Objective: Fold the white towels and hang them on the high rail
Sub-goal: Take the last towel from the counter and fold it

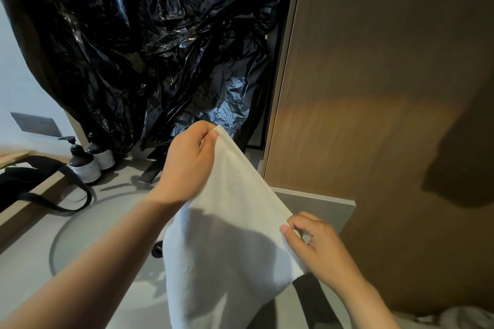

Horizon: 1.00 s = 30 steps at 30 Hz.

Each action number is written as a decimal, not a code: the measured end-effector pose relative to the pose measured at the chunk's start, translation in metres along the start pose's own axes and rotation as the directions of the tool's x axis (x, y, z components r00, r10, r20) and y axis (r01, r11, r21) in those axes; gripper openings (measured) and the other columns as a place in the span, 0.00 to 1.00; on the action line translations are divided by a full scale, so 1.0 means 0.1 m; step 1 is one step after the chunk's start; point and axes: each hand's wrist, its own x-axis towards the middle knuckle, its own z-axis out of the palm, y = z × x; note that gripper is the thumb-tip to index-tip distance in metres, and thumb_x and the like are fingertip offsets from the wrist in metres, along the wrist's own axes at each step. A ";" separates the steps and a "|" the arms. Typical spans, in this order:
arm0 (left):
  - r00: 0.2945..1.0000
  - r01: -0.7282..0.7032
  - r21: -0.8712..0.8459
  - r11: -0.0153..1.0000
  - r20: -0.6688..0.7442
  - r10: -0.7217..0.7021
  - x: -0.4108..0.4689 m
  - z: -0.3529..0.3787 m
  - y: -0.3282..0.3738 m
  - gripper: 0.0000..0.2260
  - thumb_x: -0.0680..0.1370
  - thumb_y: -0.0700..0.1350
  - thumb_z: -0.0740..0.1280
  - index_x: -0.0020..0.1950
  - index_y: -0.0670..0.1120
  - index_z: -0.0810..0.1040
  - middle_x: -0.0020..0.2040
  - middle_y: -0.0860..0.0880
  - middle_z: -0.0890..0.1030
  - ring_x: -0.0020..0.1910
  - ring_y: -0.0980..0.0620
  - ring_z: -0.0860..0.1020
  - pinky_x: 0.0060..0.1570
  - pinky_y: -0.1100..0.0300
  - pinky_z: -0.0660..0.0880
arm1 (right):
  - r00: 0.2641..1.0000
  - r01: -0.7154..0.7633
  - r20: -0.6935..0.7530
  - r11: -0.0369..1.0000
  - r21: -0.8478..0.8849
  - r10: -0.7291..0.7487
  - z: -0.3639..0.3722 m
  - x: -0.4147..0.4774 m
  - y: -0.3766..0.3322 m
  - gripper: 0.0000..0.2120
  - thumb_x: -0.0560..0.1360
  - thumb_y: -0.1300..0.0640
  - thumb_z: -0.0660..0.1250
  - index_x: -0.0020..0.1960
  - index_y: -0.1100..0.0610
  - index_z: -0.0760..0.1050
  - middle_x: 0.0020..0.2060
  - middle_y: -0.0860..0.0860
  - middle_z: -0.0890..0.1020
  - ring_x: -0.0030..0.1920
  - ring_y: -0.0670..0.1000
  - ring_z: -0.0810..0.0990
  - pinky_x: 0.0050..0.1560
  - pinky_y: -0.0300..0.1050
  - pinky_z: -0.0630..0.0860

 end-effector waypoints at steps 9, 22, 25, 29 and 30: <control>0.993 0.115 0.049 0.992 -0.006 -0.115 0.25 0.16 -0.24 0.08 0.81 0.44 0.59 0.43 0.51 0.73 0.34 0.57 0.74 0.35 0.63 0.72 0.33 0.72 0.64 | 0.997 -0.072 0.032 0.997 0.009 0.072 -0.04 -0.13 0.24 0.06 0.78 0.47 0.65 0.43 0.45 0.76 0.42 0.42 0.77 0.44 0.48 0.78 0.45 0.50 0.78; 0.997 -0.025 -0.023 0.999 0.067 0.027 0.01 0.21 -0.20 0.08 0.81 0.43 0.59 0.46 0.49 0.76 0.39 0.56 0.77 0.43 0.64 0.74 0.39 0.77 0.67 | 0.775 -0.538 0.269 0.373 0.756 0.573 0.24 -0.38 0.61 0.08 0.81 0.60 0.61 0.59 0.60 0.75 0.51 0.58 0.85 0.49 0.55 0.84 0.49 0.48 0.82; 0.998 -0.026 -0.040 0.999 0.060 0.029 -0.02 0.18 -0.20 0.08 0.81 0.43 0.59 0.46 0.50 0.77 0.40 0.57 0.78 0.43 0.65 0.74 0.40 0.78 0.66 | 0.706 -0.602 0.404 0.192 0.775 0.582 0.36 -0.39 0.58 0.12 0.81 0.57 0.61 0.61 0.61 0.76 0.52 0.59 0.85 0.49 0.58 0.83 0.49 0.51 0.81; 0.999 -0.001 -0.029 1.000 0.047 0.002 -0.02 0.18 -0.22 0.08 0.81 0.43 0.60 0.46 0.51 0.76 0.40 0.58 0.77 0.41 0.70 0.73 0.39 0.80 0.65 | 0.638 -0.681 0.551 0.060 0.730 0.538 0.45 -0.42 0.53 0.14 0.82 0.53 0.59 0.62 0.60 0.75 0.45 0.56 0.86 0.40 0.58 0.84 0.40 0.50 0.83; 0.999 0.005 -0.025 1.000 0.041 -0.004 -0.02 0.19 -0.23 0.08 0.81 0.43 0.60 0.46 0.51 0.76 0.40 0.58 0.77 0.41 0.70 0.73 0.39 0.80 0.65 | 0.627 -0.692 0.583 0.024 0.722 0.517 0.47 -0.43 0.52 0.14 0.82 0.53 0.59 0.62 0.60 0.75 0.47 0.59 0.85 0.41 0.59 0.84 0.39 0.50 0.83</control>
